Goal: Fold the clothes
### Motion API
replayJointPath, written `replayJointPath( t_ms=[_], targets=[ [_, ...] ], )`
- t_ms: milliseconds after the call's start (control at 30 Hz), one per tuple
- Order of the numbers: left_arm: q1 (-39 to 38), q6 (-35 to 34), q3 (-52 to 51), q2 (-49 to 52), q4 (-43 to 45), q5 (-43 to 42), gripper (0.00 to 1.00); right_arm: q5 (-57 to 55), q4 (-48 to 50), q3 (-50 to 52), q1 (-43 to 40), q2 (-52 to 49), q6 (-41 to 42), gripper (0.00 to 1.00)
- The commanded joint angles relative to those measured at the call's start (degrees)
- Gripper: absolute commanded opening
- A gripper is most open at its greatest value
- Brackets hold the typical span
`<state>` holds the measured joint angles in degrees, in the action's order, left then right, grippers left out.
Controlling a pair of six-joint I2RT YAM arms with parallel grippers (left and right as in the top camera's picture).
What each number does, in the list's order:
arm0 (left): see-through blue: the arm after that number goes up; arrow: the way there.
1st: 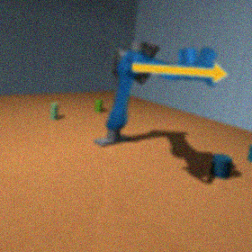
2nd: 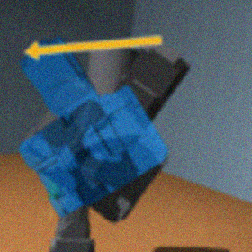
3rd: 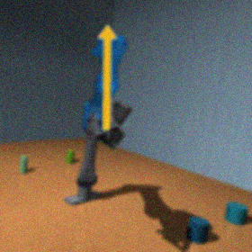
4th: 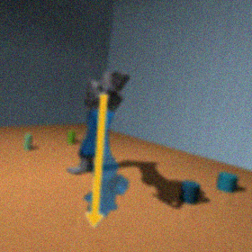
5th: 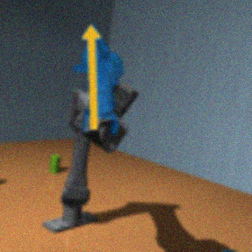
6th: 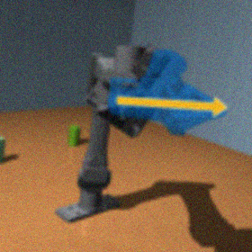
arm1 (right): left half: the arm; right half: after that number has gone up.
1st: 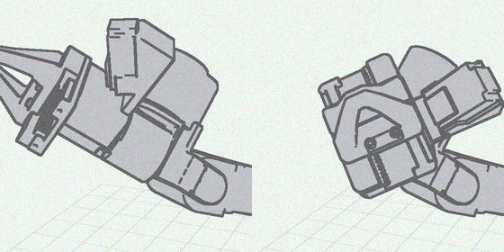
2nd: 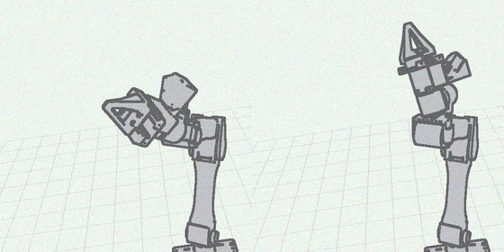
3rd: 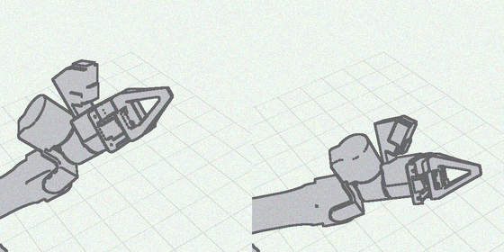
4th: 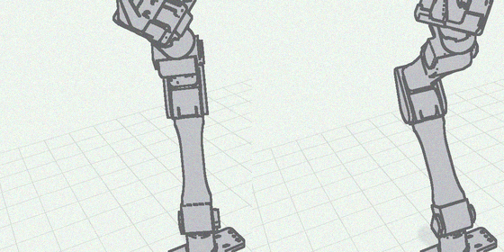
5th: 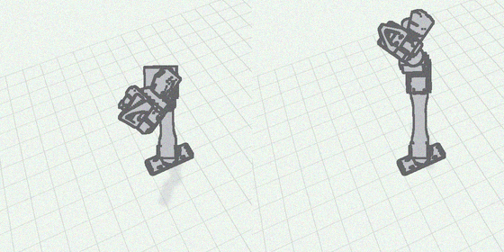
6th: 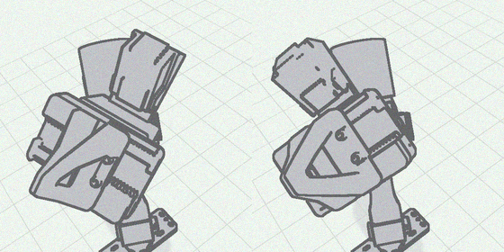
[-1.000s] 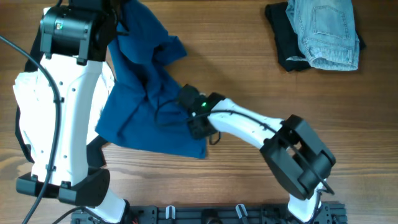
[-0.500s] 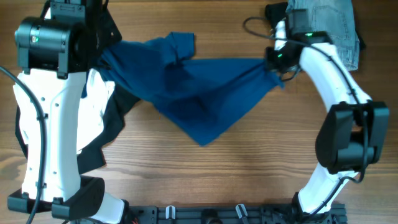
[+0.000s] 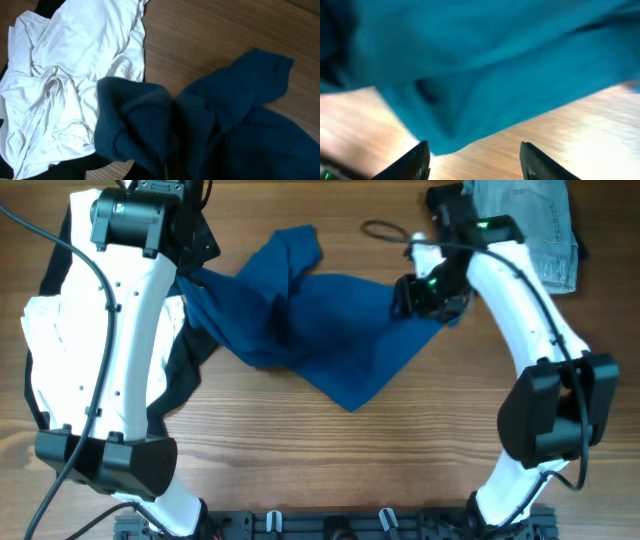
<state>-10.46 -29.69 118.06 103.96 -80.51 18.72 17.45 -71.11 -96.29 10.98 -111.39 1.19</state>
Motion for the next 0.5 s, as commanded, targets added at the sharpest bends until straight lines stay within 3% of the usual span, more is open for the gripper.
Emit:
replayJointPath(
  t_ms=[0,267,467],
  targets=[
    [2.0,-1.0,0.1,-0.1,-0.2,-0.2,0.04,1.0,-0.2,3.7,6.4,4.2,2.8,0.57],
    [8.9,-0.8,0.1,-0.1,-0.9,-7.4,0.04,-7.9,18.6,32.0,21.2,18.4,19.8,0.58],
    [9.1,-0.8,0.1,-0.1,-1.0,-7.4,0.04,-14.6,32.7,42.7,28.3,17.5,25.7,0.59]
  ],
)
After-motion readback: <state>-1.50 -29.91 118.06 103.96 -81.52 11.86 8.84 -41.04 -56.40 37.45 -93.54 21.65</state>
